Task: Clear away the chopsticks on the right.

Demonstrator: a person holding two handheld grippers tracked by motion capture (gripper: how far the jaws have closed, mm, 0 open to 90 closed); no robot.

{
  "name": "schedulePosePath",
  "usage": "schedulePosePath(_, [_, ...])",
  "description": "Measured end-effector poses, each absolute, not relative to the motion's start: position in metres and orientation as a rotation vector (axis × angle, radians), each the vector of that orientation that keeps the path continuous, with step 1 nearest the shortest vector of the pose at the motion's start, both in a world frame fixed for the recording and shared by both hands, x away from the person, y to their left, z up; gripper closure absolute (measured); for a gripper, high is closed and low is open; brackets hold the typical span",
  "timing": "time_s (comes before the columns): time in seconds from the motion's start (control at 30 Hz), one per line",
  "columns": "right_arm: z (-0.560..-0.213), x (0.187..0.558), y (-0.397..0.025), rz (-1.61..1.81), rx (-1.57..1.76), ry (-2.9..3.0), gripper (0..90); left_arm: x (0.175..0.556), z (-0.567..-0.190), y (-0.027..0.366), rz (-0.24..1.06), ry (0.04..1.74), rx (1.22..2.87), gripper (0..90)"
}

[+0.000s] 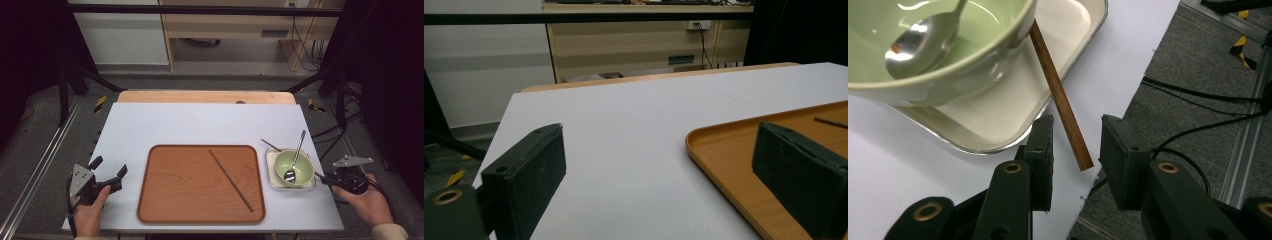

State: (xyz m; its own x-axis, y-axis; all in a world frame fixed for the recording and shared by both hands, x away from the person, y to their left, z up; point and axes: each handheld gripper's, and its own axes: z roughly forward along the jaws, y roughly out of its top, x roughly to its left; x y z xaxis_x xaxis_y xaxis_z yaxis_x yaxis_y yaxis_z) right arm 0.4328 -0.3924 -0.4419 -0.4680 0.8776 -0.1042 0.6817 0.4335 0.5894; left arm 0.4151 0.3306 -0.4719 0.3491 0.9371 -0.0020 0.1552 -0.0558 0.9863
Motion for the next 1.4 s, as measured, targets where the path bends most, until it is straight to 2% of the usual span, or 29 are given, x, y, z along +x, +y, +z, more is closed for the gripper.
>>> schedulePosePath(0.43, [-0.453, 0.438, -0.396, 0.655, 1.315, 2.347, 70.5, 0.416, -0.473, 0.330, 0.879, 1.042, 1.514, 7.1])
schedulePosePath(0.73, [-0.456, 0.441, -0.396, 0.638, 1.297, 2.379, 77.1, 0.417, -0.474, 0.330, 0.880, 1.042, 1.517, 7.2])
schedulePosePath(0.97, [-0.456, 0.441, -0.396, 0.643, 1.294, 2.385, 78.6, 0.417, -0.474, 0.330, 0.881, 1.043, 1.518, 7.2])
schedulePosePath(1.13, [-0.456, 0.439, -0.394, 0.657, 1.271, 2.397, 83.8, 0.417, -0.474, 0.330, 0.882, 1.042, 1.519, 7.2])
schedulePosePath(1.4, [-0.451, 0.434, -0.396, 0.658, 1.295, 2.380, 84.3, 0.416, -0.473, 0.330, 0.885, 1.042, 1.518, 7.3])
